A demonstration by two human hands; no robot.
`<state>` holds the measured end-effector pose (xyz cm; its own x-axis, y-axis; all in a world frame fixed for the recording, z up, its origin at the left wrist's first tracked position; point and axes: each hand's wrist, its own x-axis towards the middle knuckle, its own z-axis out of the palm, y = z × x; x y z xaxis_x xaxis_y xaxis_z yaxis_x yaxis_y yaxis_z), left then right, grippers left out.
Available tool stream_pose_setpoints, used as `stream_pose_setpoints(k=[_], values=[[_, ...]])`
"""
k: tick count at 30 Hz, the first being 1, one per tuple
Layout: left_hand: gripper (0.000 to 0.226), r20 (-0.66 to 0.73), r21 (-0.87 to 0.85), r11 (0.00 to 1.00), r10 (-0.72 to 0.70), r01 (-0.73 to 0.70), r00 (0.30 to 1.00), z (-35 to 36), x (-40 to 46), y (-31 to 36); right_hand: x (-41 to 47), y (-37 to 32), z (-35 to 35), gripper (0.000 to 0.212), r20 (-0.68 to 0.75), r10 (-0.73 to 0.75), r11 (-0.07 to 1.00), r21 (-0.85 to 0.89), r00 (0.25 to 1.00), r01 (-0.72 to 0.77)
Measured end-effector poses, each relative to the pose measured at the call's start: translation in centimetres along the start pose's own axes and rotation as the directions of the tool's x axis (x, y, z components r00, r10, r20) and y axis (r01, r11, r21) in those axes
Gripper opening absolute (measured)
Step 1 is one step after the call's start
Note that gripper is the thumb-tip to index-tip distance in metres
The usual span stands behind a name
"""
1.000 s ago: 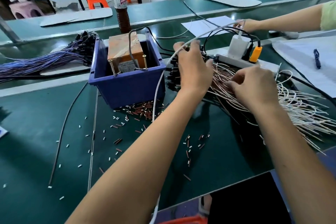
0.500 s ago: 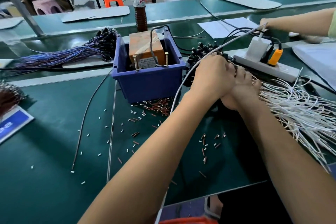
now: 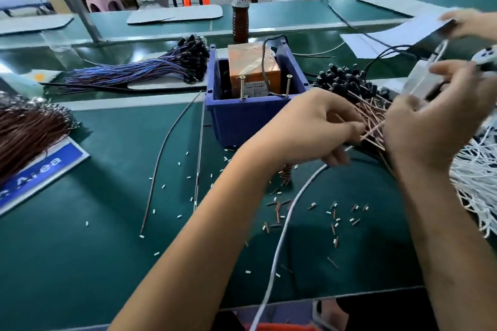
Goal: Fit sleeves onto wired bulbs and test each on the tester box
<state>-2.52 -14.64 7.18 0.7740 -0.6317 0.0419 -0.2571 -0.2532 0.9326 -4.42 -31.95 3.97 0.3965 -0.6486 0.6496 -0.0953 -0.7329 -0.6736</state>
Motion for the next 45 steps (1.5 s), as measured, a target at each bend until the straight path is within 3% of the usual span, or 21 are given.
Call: stream_pose_setpoints(k=[3, 7, 10, 12, 14, 17, 20, 22, 24, 26, 27, 29, 31, 34, 37, 39, 41, 43, 45], values=[[0.015, -0.003, -0.105, 0.994, 0.004, -0.004, 1.000, -3.2, -2.2, -0.1, -0.5, -4.0, 0.7, 0.039, 0.047, -0.120, 0.971, 0.213, 0.992, 0.107], [0.012, -0.248, -0.108, 0.994, -0.024, -0.003, 0.968, -7.0, -4.2, -1.9, -3.4, -10.0, 2.5, 0.021, 0.175, -0.365, 0.889, 0.355, 0.914, 0.288], [0.019, -0.496, -0.082, 0.996, -0.070, 0.033, 0.866, -9.9, -5.2, -4.2, -6.3, -13.9, 4.3, 0.013, 0.252, -0.510, 0.807, 0.471, 0.823, 0.356], [0.030, -0.647, -0.071, 0.996, -0.094, 0.063, 0.757, -11.9, -5.2, -5.8, -8.1, -16.1, 5.7, 0.012, 0.358, -0.575, 0.783, 0.502, 0.736, 0.367], [0.043, -0.772, 0.050, 0.988, -0.056, 0.149, 0.633, -14.3, -5.2, -7.4, -9.7, -18.2, 7.7, 0.015, 0.505, -0.588, 0.804, 0.450, 0.631, 0.389], [0.050, -0.841, 0.127, 0.937, -0.072, 0.325, 0.536, -18.2, -4.3, -9.4, -10.9, -21.2, 10.6, 0.019, 0.587, -0.564, 0.825, 0.365, 0.581, 0.432], [0.031, -0.866, 0.218, 0.794, -0.111, 0.567, 0.488, -21.5, -2.4, -11.5, -11.6, -24.0, 13.2, 0.021, 0.614, -0.579, 0.808, 0.344, 0.537, 0.478], [0.025, -0.813, 0.301, 0.727, -0.142, 0.617, 0.564, -22.8, -1.9, -13.3, -12.3, -25.2, 15.0, 0.028, 0.703, -0.516, 0.843, 0.314, 0.490, 0.437], [0.034, -0.701, 0.398, 0.717, -0.164, 0.572, 0.694, -24.4, -1.4, -14.6, -12.8, -25.9, 16.9, 0.039, 0.835, -0.302, 0.953, 0.253, 0.461, 0.165], [0.040, -0.688, 0.522, 0.590, -0.136, 0.616, 0.713, -26.9, 0.6, -15.2, -13.5, -25.8, 18.3, 0.044, 0.887, -0.091, 0.975, 0.173, 0.452, -0.142], [0.046, -0.691, 0.576, 0.493, -0.133, 0.652, 0.711, -28.5, 2.0, -15.5, -14.0, -25.6, 18.6, 0.044, 0.890, -0.049, 0.961, 0.165, 0.453, -0.221], [0.060, -0.697, 0.643, 0.346, -0.105, 0.684, 0.709, -31.2, 4.9, -16.3, -15.1, -25.0, 18.7, 0.040, 0.886, -0.082, 0.945, 0.215, 0.457, -0.247], [0.071, -0.669, 0.678, 0.293, -0.133, 0.674, 0.731, -33.4, 6.5, -17.7, -15.7, -24.7, 18.8, 0.042, 0.876, -0.138, 0.929, 0.276, 0.462, -0.246], [0.090, -0.624, 0.679, 0.300, -0.244, 0.670, 0.742, -35.8, 8.0, -19.7, -16.2, -24.8, 19.0, 0.046, 0.863, -0.208, 0.908, 0.345, 0.460, -0.236], [0.089, -0.578, 0.655, 0.352, -0.338, 0.669, 0.743, -36.9, 9.5, -20.3, -16.7, -25.2, 18.4, 0.048, 0.851, -0.291, 0.878, 0.419, 0.436, -0.232], [0.075, -0.560, 0.679, 0.347, -0.323, 0.647, 0.763, -37.2, 9.6, -20.5, -17.1, -25.3, 18.3, 0.049, 0.844, -0.331, 0.862, 0.452, 0.421, -0.229], [0.042, -0.547, 0.713, 0.334, -0.285, 0.616, 0.787, -37.3, 9.6, -20.6, -17.2, -25.1, 18.6, 0.048, 0.851, -0.320, 0.859, 0.446, 0.417, -0.250], [0.025, -0.524, 0.764, 0.298, -0.232, 0.572, 0.820, -37.0, 9.5, -20.6, -17.1, -24.9, 19.3, 0.045, 0.872, -0.247, 0.858, 0.399, 0.423, -0.323], [0.022, -0.509, 0.803, 0.257, -0.172, 0.537, 0.844, -36.6, 9.4, -20.5, -16.9, -24.7, 20.3, 0.042, 0.904, -0.128, 0.849, 0.312, 0.409, -0.426]])
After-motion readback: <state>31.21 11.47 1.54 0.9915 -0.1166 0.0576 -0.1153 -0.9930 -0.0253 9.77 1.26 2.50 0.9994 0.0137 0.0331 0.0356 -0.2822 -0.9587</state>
